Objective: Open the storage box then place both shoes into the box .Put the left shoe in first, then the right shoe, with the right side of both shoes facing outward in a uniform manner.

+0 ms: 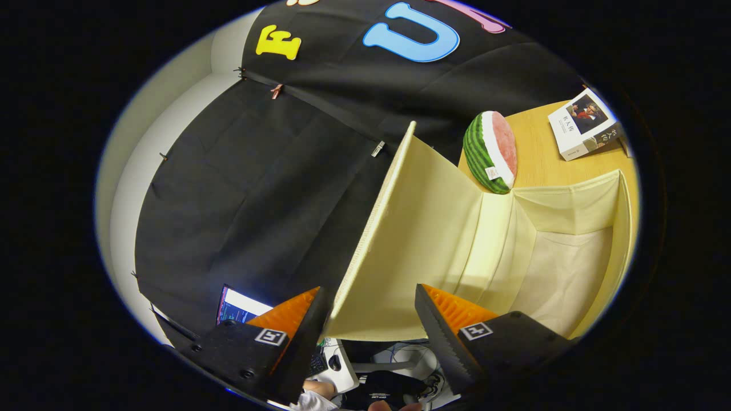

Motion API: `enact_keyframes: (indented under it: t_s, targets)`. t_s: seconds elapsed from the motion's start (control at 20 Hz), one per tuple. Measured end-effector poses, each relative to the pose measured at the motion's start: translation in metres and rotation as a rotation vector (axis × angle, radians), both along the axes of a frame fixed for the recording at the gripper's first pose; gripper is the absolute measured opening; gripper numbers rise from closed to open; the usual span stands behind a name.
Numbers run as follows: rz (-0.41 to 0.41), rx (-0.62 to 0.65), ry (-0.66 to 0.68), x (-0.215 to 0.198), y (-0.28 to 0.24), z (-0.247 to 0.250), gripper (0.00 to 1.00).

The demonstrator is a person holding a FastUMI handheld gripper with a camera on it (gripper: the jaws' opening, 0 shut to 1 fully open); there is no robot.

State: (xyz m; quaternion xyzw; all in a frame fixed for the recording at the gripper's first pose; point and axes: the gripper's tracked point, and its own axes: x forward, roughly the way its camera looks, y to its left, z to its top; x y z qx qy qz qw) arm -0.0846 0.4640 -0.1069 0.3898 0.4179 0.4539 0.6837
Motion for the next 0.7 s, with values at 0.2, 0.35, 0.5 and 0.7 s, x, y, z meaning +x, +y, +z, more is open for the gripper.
enact_keyframes:
  t_s: [0.2,0.35,0.5,0.7]
  targets:
    - [-0.036,-0.021,-0.017,0.003,-0.002,-0.002,0.98]
    - [-0.054,0.006,-0.036,0.004,-0.004,0.007,0.98]
    - [-0.059,0.051,-0.033,0.003,0.002,0.024,0.97]
    - [-0.044,0.081,-0.071,-0.002,0.006,0.044,0.98]
